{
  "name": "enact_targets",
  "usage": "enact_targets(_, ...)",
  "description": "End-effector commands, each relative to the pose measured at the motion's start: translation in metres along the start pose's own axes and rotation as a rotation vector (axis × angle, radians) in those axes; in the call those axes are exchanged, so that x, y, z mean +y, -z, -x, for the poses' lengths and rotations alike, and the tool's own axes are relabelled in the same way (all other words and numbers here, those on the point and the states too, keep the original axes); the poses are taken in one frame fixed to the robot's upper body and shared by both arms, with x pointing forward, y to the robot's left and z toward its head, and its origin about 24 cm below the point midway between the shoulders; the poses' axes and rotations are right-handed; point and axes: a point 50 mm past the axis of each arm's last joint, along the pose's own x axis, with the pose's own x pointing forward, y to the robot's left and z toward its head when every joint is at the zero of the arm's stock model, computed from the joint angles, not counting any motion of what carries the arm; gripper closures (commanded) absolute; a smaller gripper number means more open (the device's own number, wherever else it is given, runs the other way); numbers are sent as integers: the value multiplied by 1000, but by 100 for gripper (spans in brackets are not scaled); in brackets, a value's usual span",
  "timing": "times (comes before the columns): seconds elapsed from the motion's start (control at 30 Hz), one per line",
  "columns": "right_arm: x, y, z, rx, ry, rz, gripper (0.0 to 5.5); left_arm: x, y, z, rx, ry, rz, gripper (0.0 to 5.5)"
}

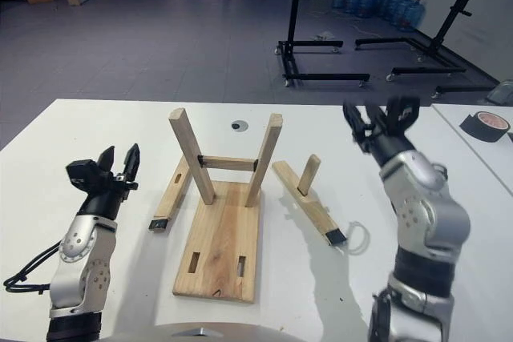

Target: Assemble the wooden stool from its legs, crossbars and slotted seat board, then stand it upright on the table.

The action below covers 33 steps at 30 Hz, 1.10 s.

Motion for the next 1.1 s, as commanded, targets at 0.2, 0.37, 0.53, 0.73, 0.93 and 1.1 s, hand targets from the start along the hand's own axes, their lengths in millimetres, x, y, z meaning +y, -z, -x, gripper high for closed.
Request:
enact_targets(0.2,12,79,42,360,-36,-24,278,-10,-11,7,-3,88,-59,266)
enact_targets(0.37,19,81,43,394,-83,-4,194,-14,-11,8,-27,87,-169,207)
enact_targets(0.53,23,81,39,436,-120,24,194,-20,-7,9,-19,137,-177,171)
enact_targets(0.73,25,95,40,558,-156,129,194,-20,-4,7,-12,120,-187,171)
enact_targets(0.93,23,105,38,628,-154,207,194,-19,-1,8,-7,108,-175,171)
enact_targets(1.1,28,112,41,697,-212,238,194,-16,0,7,-7,101,-176,171)
